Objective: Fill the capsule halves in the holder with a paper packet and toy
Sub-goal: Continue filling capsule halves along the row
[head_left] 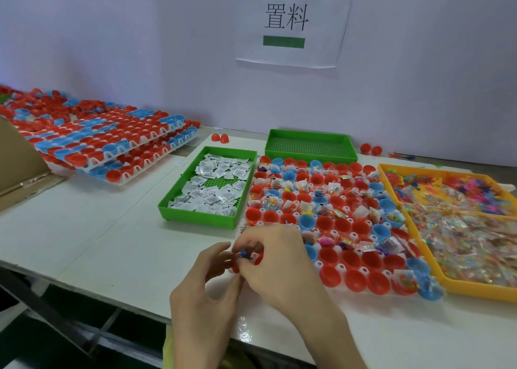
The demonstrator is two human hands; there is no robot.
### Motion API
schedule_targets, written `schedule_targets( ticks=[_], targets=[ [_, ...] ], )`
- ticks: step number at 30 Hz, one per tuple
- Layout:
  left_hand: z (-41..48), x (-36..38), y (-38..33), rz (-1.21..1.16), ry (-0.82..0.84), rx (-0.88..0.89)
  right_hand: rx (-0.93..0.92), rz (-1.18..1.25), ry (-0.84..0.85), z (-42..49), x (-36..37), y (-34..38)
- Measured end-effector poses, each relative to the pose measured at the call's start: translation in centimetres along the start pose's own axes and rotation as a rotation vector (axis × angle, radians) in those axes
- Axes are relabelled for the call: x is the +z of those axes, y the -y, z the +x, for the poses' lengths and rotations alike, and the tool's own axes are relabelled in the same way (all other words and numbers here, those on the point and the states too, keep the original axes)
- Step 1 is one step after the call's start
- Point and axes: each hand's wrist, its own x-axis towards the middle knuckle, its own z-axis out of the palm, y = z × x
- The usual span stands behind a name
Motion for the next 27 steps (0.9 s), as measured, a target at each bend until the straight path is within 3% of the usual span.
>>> schedule_targets(
  ticks=[5,14,27],
  targets=[
    [0.1,0.3,-0.6,0.019,0.017,0.062,-0.027,-0.083,-0.037,-0.1,0.1,-0.2],
    [-0.1,0.4,-0.4,0.033,-0.021,0.076,-0.015,0.094,-0.038,-0.2,-0.6,-0.3],
    [-0.5,0.4,-0.6,0.067,-0.059,0.098,-0.009,0.043,0.011,-0.2,-0.7,-0.7]
  ],
)
